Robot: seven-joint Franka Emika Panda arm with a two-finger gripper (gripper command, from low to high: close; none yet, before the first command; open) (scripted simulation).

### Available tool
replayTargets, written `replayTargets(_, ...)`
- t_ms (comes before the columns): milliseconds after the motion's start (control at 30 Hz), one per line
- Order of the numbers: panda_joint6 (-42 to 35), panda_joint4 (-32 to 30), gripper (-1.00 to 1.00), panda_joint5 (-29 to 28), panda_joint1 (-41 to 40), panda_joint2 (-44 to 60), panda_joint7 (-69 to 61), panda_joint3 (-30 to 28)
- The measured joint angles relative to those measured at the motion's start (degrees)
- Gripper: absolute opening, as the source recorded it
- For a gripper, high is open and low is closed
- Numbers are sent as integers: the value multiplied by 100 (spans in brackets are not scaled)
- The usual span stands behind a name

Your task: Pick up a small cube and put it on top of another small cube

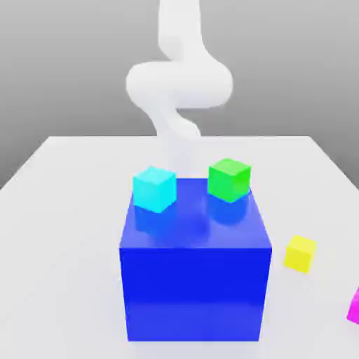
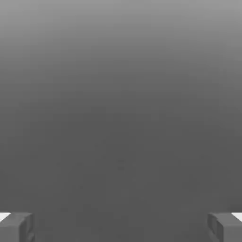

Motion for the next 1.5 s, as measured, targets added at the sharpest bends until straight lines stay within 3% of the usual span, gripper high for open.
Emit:
replayTargets(333, 614, 30, 0, 466, 103, 2061, 2146, 1136)
replayTargets(600, 1135, 41, 0, -101, 420, 3759, 4494, 1987)
replayTargets(933, 1692, 89, 0, -1468, 1810, 5968, 7886, 1716)
replayTargets(1100, 2330, 281, 0, -1969, 2373, 6998, 8559, 1208)
replayTargets(1133, 2424, 310, -100, -2024, 2430, 7122, 8607, 1140)
replayTargets(1333, 2486, 325, -100, -2053, 2457, 7185, 8632, 1107)
replayTargets(1500, 1913, 137, -100, -1638, 2207, 6417, 8330, 1446)
